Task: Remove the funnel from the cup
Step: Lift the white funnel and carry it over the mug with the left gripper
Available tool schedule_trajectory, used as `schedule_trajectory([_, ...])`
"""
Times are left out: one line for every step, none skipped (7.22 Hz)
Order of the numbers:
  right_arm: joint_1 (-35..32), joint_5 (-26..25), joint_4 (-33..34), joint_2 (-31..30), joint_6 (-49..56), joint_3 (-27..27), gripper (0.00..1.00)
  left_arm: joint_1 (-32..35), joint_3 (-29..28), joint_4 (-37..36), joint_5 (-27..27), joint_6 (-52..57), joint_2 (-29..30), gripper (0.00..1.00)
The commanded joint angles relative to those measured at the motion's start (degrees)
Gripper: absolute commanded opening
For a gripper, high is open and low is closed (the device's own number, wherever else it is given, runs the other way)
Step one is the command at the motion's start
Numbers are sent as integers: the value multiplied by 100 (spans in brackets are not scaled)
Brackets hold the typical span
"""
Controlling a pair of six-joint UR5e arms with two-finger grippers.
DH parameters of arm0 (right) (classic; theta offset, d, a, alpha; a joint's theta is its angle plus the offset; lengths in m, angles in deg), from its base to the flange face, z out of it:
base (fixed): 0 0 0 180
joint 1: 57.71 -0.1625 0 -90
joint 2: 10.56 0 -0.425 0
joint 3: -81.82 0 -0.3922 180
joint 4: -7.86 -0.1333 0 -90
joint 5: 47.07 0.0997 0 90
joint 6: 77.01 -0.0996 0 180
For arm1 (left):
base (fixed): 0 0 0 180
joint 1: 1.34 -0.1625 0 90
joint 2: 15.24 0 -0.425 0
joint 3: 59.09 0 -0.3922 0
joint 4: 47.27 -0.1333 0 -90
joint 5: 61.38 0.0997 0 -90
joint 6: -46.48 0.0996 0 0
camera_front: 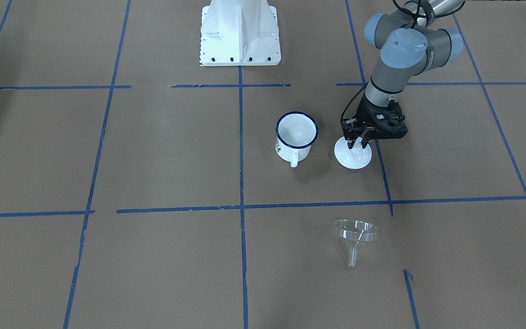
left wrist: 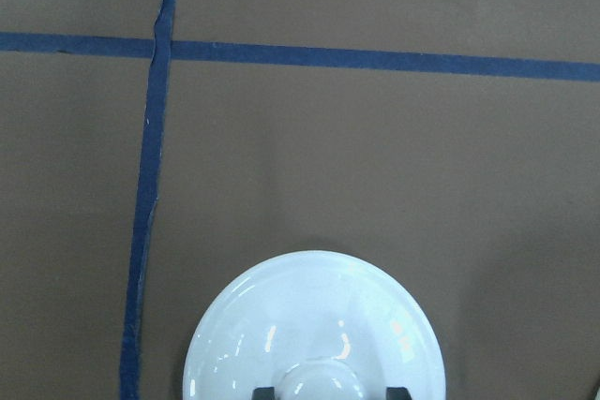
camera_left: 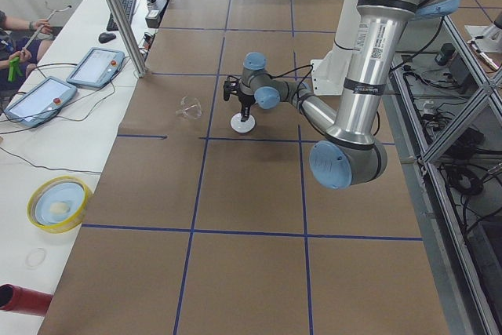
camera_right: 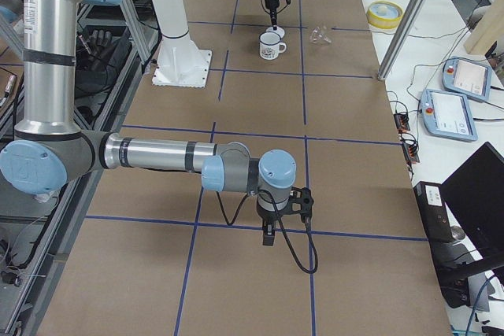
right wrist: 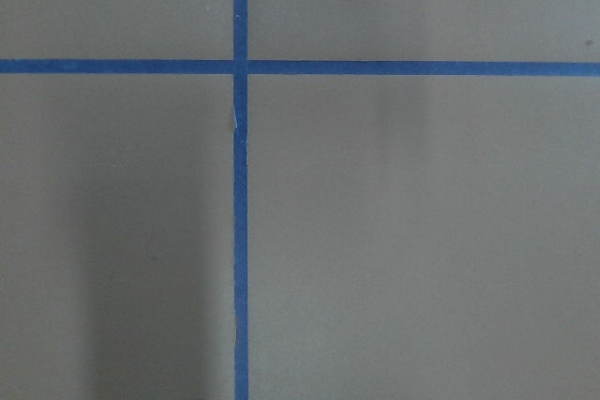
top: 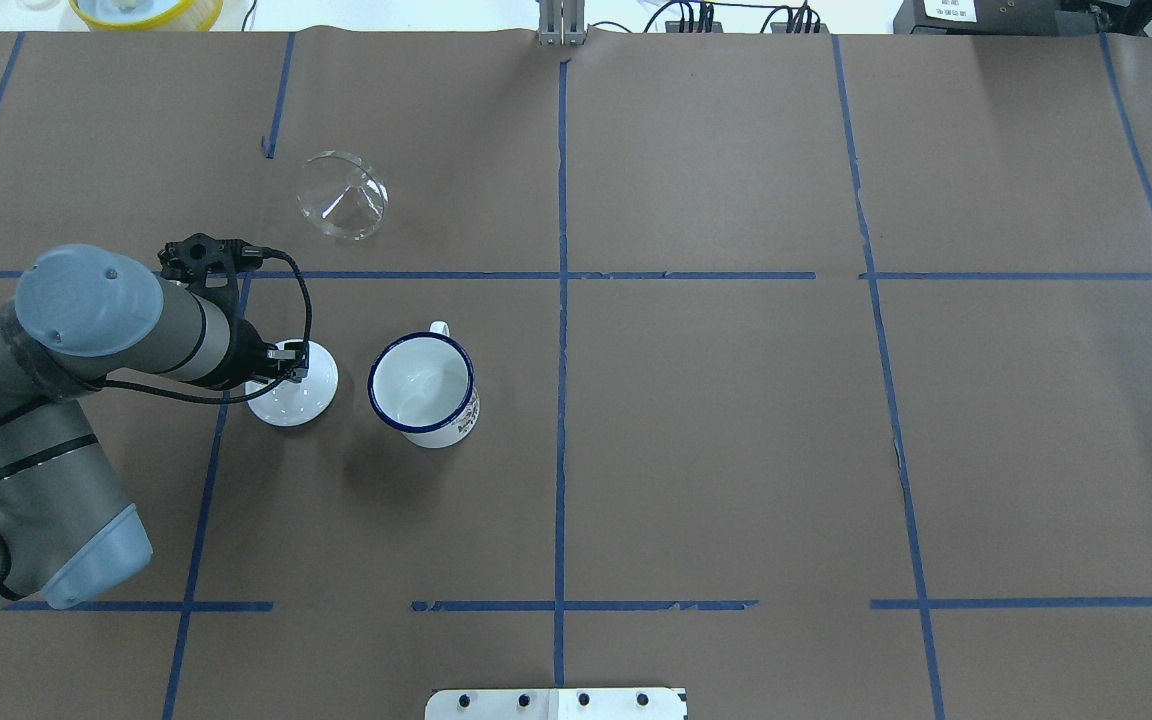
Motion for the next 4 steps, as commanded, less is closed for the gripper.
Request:
schedule_trajectory([0, 0, 0, 0, 0, 0, 100, 7, -12, -2, 7, 0, -22, 37])
schedule_trajectory([0, 0, 0, 0, 0, 0, 100, 25, 23, -10, 7, 0, -22, 26])
schedule_trajectory([0, 0, 0, 0, 0, -9, 100, 77, 188, -19, -2, 9, -39, 3])
schedule_trajectory([0, 0, 0, 0, 0, 0, 100, 113, 468, -428, -10, 17, -31, 0])
